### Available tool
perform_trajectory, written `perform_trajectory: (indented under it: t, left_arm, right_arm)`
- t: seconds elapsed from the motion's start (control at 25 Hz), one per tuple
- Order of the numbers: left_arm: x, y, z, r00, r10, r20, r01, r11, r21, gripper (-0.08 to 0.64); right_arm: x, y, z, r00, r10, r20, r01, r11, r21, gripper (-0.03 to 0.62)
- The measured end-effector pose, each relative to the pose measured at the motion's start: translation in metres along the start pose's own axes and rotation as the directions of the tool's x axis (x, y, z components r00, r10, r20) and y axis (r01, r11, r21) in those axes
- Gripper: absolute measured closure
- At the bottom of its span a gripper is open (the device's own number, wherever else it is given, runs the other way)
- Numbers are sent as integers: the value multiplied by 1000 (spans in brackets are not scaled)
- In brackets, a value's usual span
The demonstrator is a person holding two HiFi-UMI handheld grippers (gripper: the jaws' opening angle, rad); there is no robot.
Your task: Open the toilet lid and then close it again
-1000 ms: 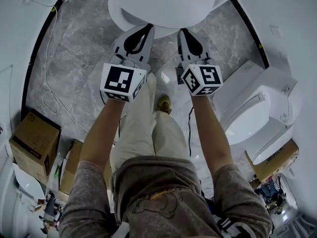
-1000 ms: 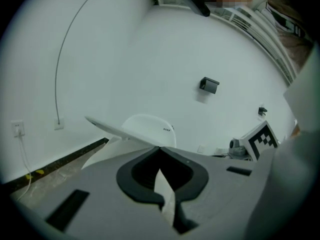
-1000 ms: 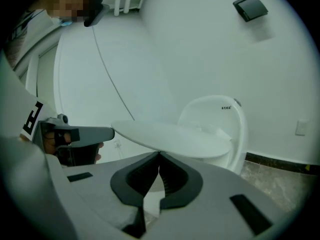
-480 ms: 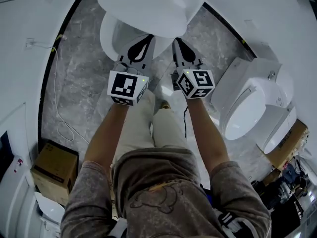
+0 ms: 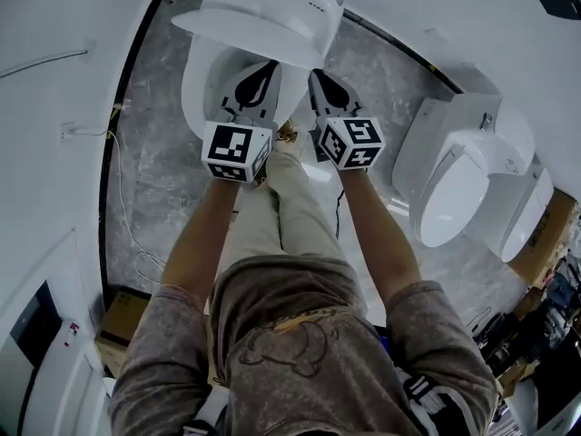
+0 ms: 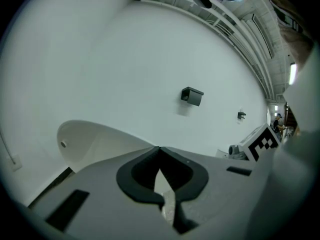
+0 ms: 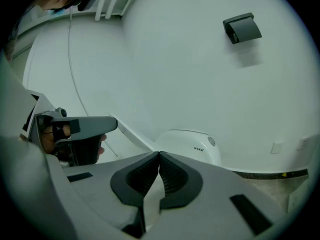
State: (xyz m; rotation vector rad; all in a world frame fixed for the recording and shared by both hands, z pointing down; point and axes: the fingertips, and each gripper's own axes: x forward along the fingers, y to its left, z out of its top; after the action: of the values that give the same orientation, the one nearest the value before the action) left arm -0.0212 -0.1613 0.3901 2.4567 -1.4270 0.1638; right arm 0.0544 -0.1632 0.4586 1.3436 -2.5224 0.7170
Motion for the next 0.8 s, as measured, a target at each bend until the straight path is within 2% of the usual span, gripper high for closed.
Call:
perform_trajectory:
  t: [0.4, 0.8]
  left_arm:
    - [72, 8, 42, 998, -47, -38, 47, 999, 3, 551]
    - [133, 15, 61, 995, -71, -67, 73, 997, 17, 551]
  right_arm:
    - [25, -41, 47, 999, -48, -16, 49, 997, 53, 566]
    - [49, -80, 76, 998, -66, -2, 66, 994, 89, 566]
